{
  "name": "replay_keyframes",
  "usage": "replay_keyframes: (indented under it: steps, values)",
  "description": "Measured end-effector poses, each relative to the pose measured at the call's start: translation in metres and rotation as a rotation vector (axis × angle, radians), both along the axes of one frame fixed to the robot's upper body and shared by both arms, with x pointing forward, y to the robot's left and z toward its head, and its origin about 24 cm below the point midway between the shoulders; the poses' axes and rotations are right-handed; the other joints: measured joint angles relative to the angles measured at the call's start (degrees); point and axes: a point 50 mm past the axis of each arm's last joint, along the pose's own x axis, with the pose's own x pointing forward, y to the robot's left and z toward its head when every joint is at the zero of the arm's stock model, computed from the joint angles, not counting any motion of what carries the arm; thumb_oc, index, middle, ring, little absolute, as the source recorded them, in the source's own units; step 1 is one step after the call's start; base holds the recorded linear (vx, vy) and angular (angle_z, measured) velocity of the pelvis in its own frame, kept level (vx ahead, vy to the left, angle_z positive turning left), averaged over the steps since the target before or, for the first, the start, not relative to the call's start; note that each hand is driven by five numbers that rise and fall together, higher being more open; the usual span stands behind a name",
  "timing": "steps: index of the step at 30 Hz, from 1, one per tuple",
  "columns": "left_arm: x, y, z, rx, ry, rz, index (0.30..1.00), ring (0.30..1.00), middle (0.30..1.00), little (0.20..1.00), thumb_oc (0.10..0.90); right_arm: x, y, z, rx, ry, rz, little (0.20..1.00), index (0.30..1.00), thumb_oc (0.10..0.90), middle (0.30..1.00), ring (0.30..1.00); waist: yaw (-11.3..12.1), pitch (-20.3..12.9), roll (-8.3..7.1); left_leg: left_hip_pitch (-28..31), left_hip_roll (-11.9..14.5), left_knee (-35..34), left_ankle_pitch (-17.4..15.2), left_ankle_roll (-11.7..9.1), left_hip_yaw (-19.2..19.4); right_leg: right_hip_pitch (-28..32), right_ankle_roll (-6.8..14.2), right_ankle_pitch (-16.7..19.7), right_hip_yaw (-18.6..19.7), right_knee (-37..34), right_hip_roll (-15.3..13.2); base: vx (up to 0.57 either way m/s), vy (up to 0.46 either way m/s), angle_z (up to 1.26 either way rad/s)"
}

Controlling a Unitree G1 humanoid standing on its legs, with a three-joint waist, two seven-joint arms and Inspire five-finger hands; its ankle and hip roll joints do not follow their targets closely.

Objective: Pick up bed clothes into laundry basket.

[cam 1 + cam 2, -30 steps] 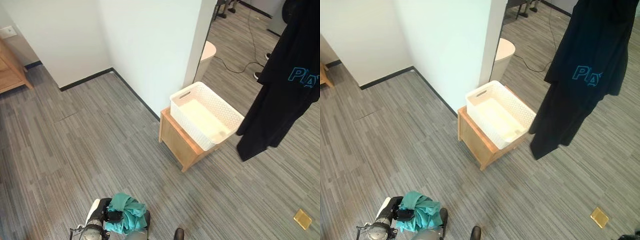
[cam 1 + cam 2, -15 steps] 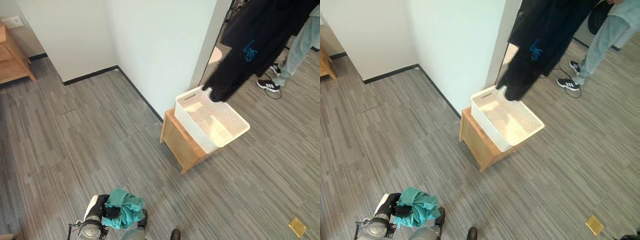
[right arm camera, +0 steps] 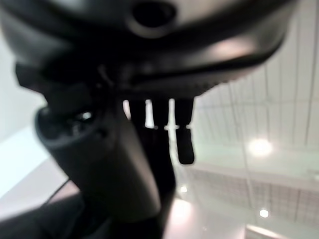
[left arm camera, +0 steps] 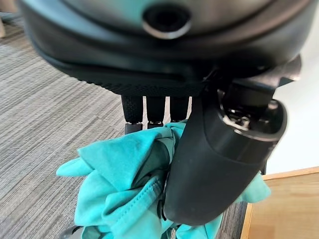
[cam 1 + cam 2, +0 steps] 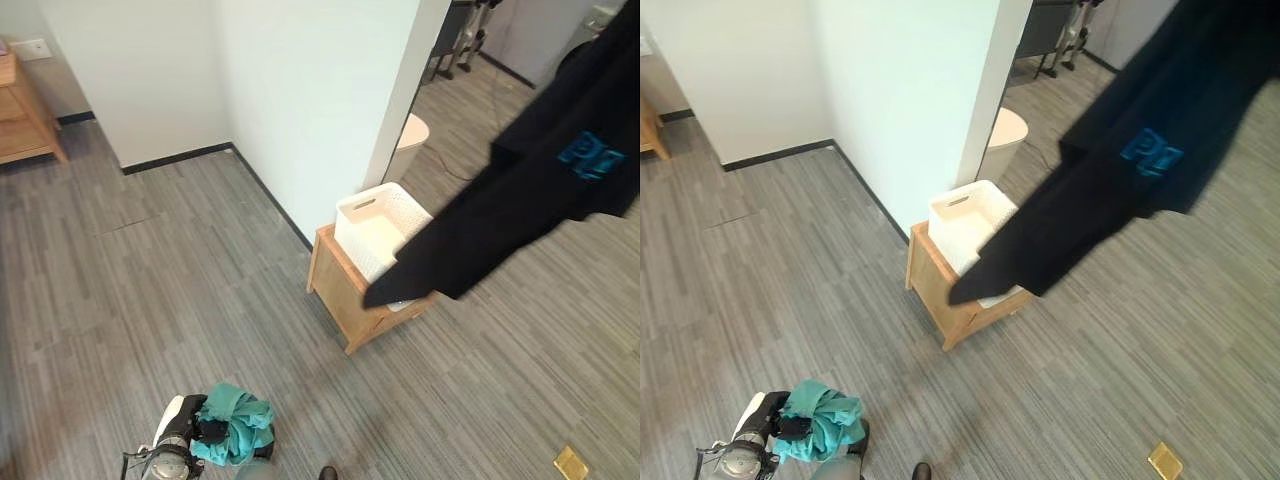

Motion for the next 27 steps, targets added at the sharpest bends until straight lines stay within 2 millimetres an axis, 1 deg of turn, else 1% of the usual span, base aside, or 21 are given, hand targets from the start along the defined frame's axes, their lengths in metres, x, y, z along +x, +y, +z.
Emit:
replay_keyframes:
  steps: [1, 2, 3, 4, 5, 6, 7, 8, 9, 11, 12, 13, 14, 15, 17, 18, 19, 21, 24, 26, 27]
  values:
    - [0.007, 0.000, 0.003, 0.001, -0.018, -0.002, 0.300, 0.300, 0.300, 0.300, 0.400, 0.000, -0.001, 0.001, 0.004, -0.004, -0.003, 0.300, 0.300, 0.400, 0.300, 0.300, 1.0, 1.2, -0.84, -1.1, 0.0, 2.9, 1.4, 0.2, 2.1, 0.1, -0.7, 0.9, -0.1, 0.1, -1.1, 0.13, 0.044, 0.03]
    - [0.004, 0.001, 0.002, 0.004, -0.010, 0.000, 0.300, 0.300, 0.300, 0.300, 0.400, 0.003, 0.004, 0.000, 0.000, 0.007, 0.010, 0.300, 0.300, 0.400, 0.300, 0.300, 1.7, 1.5, -1.12, -1.9, 0.7, 6.1, -1.7, 1.7, 4.2, 0.9, -0.5, 1.8, 0.0, -1.4, -1.3, 0.20, 0.078, -0.08]
    - [-0.003, 0.003, 0.000, 0.007, 0.009, 0.005, 0.300, 0.300, 0.300, 0.300, 0.400, 0.008, 0.011, 0.000, -0.006, 0.018, 0.036, 0.300, 0.300, 0.400, 0.300, 0.300, 1.7, 1.5, -1.10, -1.0, 1.9, 6.1, -6.2, 5.0, 5.9, 2.5, 0.1, 2.7, -0.7, -3.9, -1.3, 0.23, 0.112, -0.01]
    - [-0.005, 0.003, -0.001, 0.008, 0.014, 0.006, 0.300, 0.300, 0.300, 0.300, 0.400, 0.008, 0.012, 0.000, -0.008, 0.020, 0.043, 0.300, 0.300, 0.400, 0.300, 0.300, 1.5, 1.4, -1.03, -0.3, 2.3, 5.3, -7.3, 5.4, 6.4, 3.1, 0.4, 2.9, -1.1, -4.7, -1.3, 0.15, 0.078, 0.33]
    - [-0.014, 0.004, -0.005, 0.006, 0.039, 0.011, 0.300, 0.300, 0.300, 0.300, 0.400, 0.010, 0.016, 0.000, -0.013, 0.021, 0.064, 0.300, 0.300, 0.400, 0.300, 0.300, 0.9, 1.2, 0.08, 3.4, 3.9, -2.5, -8.7, 5.6, 7.3, 4.9, 1.6, 3.1, -2.1, -6.7, -0.2, 0.18, 0.132, 0.51]
    - [-0.022, 0.001, -0.010, -0.003, 0.065, 0.006, 0.300, 0.300, 0.300, 0.300, 0.400, 0.002, 0.007, 0.001, 0.011, -0.001, 0.056, 0.300, 0.300, 0.400, 0.300, 0.300, -0.1, 0.4, 1.19, 8.3, 5.2, -12.1, -8.2, 4.0, 7.1, 4.6, 2.5, 2.7, -3.3, -7.0, 1.2, 0.14, 0.115, 0.58]
    - [-0.027, 0.001, -0.014, 0.004, 0.097, -0.003, 0.300, 0.300, 0.300, 0.300, 0.400, 0.003, 0.006, -0.002, 0.010, 0.007, 0.052, 0.300, 0.300, 0.400, 0.300, 0.300, -0.5, 0.2, 1.25, 9.2, 5.4, -13.0, -8.6, 4.1, 7.4, 4.5, 2.6, 2.6, -3.9, -6.7, 1.5, 0.16, 0.154, 0.47]
    - [-0.032, 0.000, -0.017, 0.008, 0.127, -0.010, 0.300, 0.300, 0.300, 0.300, 0.400, 0.005, 0.004, -0.002, 0.019, 0.010, 0.041, 0.300, 0.300, 0.400, 0.300, 0.300, -1.5, -0.1, 1.66, 10.1, 5.2, -13.1, -8.7, 3.7, 7.2, 4.5, 2.7, 2.6, -4.4, -6.7, 1.9, 0.10, 0.113, 0.21]
    - [-0.036, -0.004, -0.021, 0.002, 0.151, -0.018, 0.300, 0.300, 0.300, 0.300, 0.400, 0.003, 0.001, -0.002, 0.030, 0.015, 0.030, 0.300, 0.300, 0.400, 0.300, 0.300, -1.6, -0.3, 2.05, 11.8, 5.0, -13.1, -8.7, 3.8, 7.4, 4.4, 1.8, 3.3, -4.8, -6.7, 2.1, 0.11, 0.128, 0.18]
    - [-0.043, -0.014, -0.029, -0.017, 0.193, -0.017, 0.300, 0.300, 0.300, 0.300, 0.400, 0.001, 0.001, -0.001, 0.030, 0.008, 0.032, 0.300, 0.300, 0.400, 0.300, 0.300, -3.5, -0.9, 2.43, 14.2, 4.5, -13.1, -9.1, 4.0, 7.3, 4.3, 1.8, 3.3, -5.5, -6.6, 2.2, 0.10, 0.113, 0.18]
    - [-0.043, -0.019, -0.031, -0.024, 0.195, -0.035, 0.300, 0.300, 0.300, 0.300, 0.400, -0.001, 0.000, 0.000, 0.033, 0.001, 0.029, 0.300, 0.300, 0.400, 0.300, 0.300, -4.0, -1.0, 2.60, 14.5, 4.4, -13.0, -10.3, 5.3, 7.0, 4.1, 1.9, 3.3, -5.3, -6.6, 2.1, 0.08, 0.079, 0.04]
    - [-0.042, -0.024, -0.031, -0.025, 0.196, -0.063, 0.300, 0.300, 0.300, 0.300, 0.400, -0.002, -0.001, 0.001, 0.037, -0.003, 0.026, 0.300, 0.300, 0.400, 0.300, 0.300, -3.9, -1.2, 2.61, 14.9, 4.3, -12.7, -10.9, 6.6, 7.3, 3.8, 2.1, 3.5, -4.8, -6.6, 2.0, 0.09, 0.071, -0.19]
    - [-0.040, -0.027, -0.031, -0.023, 0.193, -0.086, 0.300, 0.300, 0.300, 0.300, 0.400, -0.002, -0.001, 0.000, 0.037, -0.002, 0.025, 0.300, 0.300, 0.400, 0.300, 0.300, -4.2, -1.3, 2.47, 14.9, 4.1, -12.7, -11.4, 7.5, 7.3, 3.5, 2.7, 3.8, -3.9, -6.6, 1.8, 0.08, 0.049, -0.25]
    - [-0.036, -0.029, -0.030, -0.018, 0.185, -0.102, 0.300, 0.300, 0.300, 0.300, 0.400, -0.001, 0.000, 0.001, 0.034, -0.002, 0.029, 0.300, 0.300, 0.400, 0.300, 0.300, -4.5, -1.4, 2.22, 14.7, 3.7, -12.7, -11.6, 7.8, 7.3, 3.2, 3.2, 4.1, -3.3, -6.6, 1.4, 0.07, 0.043, -0.14]
    - [-0.028, -0.030, -0.027, -0.013, 0.164, -0.116, 0.300, 0.300, 0.300, 0.300, 0.400, 0.000, 0.000, 0.001, 0.033, -0.003, 0.030, 0.300, 0.300, 0.400, 0.300, 0.300, -4.5, -1.8, 1.78, 14.2, 3.1, -12.7, -11.6, 7.8, 7.3, 2.6, 3.9, 4.3, -2.3, -6.7, 0.7, 0.02, 0.013, -0.02]
    - [-0.017, -0.031, -0.023, -0.006, 0.136, -0.130, 0.300, 0.300, 0.300, 0.300, 0.400, 0.000, -0.001, 0.001, 0.033, -0.007, 0.026, 0.300, 0.300, 0.400, 0.300, 0.300, -4.3, -2.3, 1.23, 13.4, 2.6, -12.7, -11.6, 7.8, 7.3, 1.9, 5.0, 4.2, -1.8, -6.7, 0.1, 0.00, 0.000, 0.00]
    - [-0.010, -0.031, -0.020, 0.000, 0.114, -0.135, 0.300, 0.300, 0.300, 0.300, 0.400, 0.000, 0.000, 0.001, 0.028, -0.015, 0.030, 0.300, 0.300, 0.400, 0.300, 0.300, -4.2, -2.4, 1.12, 12.9, 2.5, -12.7, -11.6, 7.8, 7.2, 1.4, 5.7, 4.3, -1.5, -6.7, 0.1, 0.01, 0.015, 0.04]
    - [-0.003, -0.030, -0.016, 0.005, 0.094, -0.139, 0.300, 0.300, 0.300, 0.300, 0.400, 0.002, 0.004, 0.002, 0.018, -0.017, 0.043, 0.300, 0.300, 0.400, 0.300, 0.300, -4.0, -2.5, 1.05, 12.4, 2.5, -12.7, -11.6, 7.8, 7.2, 0.9, 6.0, 4.4, -1.1, -6.7, 0.0, 0.00, 0.000, 0.00]
    - [-0.001, -0.031, -0.015, 0.003, 0.081, -0.144, 0.300, 0.300, 0.300, 0.300, 0.400, 0.005, 0.007, 0.002, 0.007, -0.016, 0.051, 0.300, 0.300, 0.400, 0.300, 0.300, -3.3, -2.5, 1.08, 11.7, 2.5, -12.7, -11.6, 7.8, 7.3, 0.0, 6.4, 4.4, -0.4, -6.7, 0.1, 0.01, 0.001, -0.09]
    - [-0.012, -0.030, -0.020, 0.000, 0.109, -0.137, 0.300, 0.300, 0.300, 0.300, 0.400, 0.005, 0.007, 0.001, 0.006, -0.012, 0.048, 0.300, 0.300, 0.400, 0.300, 0.300, -2.9, -3.0, 1.24, 10.4, 2.7, -12.7, -11.3, 8.1, 7.5, -1.5, 7.0, 4.9, 0.2, -6.7, 0.2, 0.00, -0.011, -0.12]
    - [-0.014, -0.030, -0.021, 0.000, 0.116, -0.137, 0.300, 0.300, 0.300, 0.300, 0.400, 0.005, 0.006, 0.000, 0.007, -0.011, 0.046, 0.300, 0.300, 0.400, 0.300, 0.300, -2.9, -3.0, 1.31, 10.2, 2.7, -12.7, -11.3, 8.2, 7.6, -1.8, 7.0, 5.1, 0.3, -6.7, 0.2, 0.00, -0.010, -0.05]
